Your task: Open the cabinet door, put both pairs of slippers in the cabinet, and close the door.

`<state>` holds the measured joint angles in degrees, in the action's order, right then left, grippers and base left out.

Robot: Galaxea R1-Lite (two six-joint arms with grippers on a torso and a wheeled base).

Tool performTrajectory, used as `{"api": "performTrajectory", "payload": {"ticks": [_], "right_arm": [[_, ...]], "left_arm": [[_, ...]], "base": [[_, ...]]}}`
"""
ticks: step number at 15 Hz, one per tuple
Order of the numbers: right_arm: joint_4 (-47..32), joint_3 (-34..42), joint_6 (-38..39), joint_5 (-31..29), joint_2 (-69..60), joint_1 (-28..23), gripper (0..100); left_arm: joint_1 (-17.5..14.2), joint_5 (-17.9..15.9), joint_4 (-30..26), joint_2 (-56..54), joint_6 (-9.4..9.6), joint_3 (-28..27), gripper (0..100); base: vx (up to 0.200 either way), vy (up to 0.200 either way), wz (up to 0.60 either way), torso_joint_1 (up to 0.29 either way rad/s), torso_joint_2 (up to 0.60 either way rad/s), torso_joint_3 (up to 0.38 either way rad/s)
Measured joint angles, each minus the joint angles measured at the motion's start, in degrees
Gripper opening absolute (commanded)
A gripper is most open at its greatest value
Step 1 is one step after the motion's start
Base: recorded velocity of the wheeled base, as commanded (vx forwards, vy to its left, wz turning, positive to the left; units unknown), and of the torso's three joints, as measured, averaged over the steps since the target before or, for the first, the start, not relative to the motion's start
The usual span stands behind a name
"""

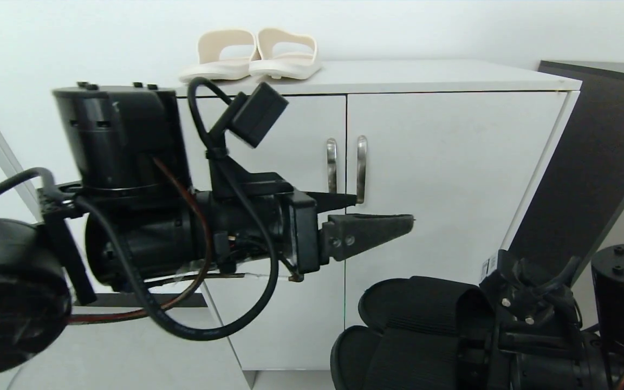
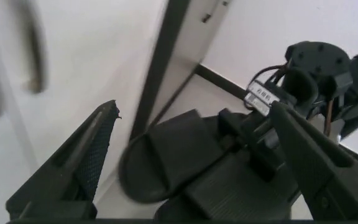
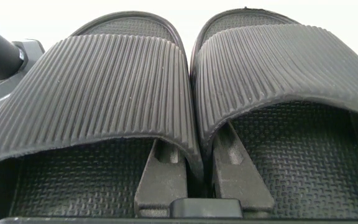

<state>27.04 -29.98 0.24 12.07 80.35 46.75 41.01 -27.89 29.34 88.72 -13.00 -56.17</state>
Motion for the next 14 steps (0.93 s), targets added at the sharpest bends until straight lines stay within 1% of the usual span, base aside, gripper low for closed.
{"api": "performTrajectory", "payload": {"ticks": [2, 3, 4, 5, 7, 8, 10, 14], "right_arm": [[0.02, 0.05, 0.00, 0.00, 0.29, 0.00, 0], [-0.02, 0.11, 0.02, 0.00, 0.40, 0.00, 0], [0.00, 0.11, 0.02, 0.00, 0.44, -0.01, 0], [0.00, 0.11, 0.00, 0.02, 0.49, 0.00, 0], [0.00, 0.11, 0.02, 0.02, 0.52, -0.01, 0], [0.00, 0.10, 0.02, 0.02, 0.57, -0.01, 0], [0.02, -0.10, 0.00, -0.04, 0.68, -0.01, 0], [0.44, -0.10, -0.06, -0.02, 0.77, -0.04, 0]], "left_arm": [[0.11, -2.13, 2.78, 3.45, -5.06, -3.77, 100], [0.15, -2.68, 4.32, 4.94, -6.44, -5.03, 100], [0.15, -2.16, 4.97, 6.14, -6.95, -6.06, 100], [0.15, -1.12, 5.12, 7.11, -7.03, -6.84, 100], [0.13, 4.50, 5.23, 8.63, -6.57, -7.85, 100], [0.13, 6.52, 5.25, 9.13, -5.96, -8.07, 100], [-0.27, 8.87, 5.25, 9.37, -5.72, -8.24, 100], [-1.60, 11.64, 5.25, 9.29, -5.69, -8.13, 100]], "base": [[0.000, 0.000, 0.00, 0.000, 0.00, 0.000], [0.000, 0.000, 0.00, 0.000, 0.00, 0.000], [0.000, 0.000, 0.00, 0.000, 0.00, 0.000], [0.000, 0.000, 0.00, 0.000, 0.00, 0.000], [0.000, 0.000, 0.00, 0.000, 0.00, 0.000], [0.000, 0.000, 0.00, 0.000, 0.00, 0.000], [0.000, 0.000, 0.00, 0.000, 0.00, 0.000], [0.000, 0.000, 0.00, 0.000, 0.00, 0.000]]}}
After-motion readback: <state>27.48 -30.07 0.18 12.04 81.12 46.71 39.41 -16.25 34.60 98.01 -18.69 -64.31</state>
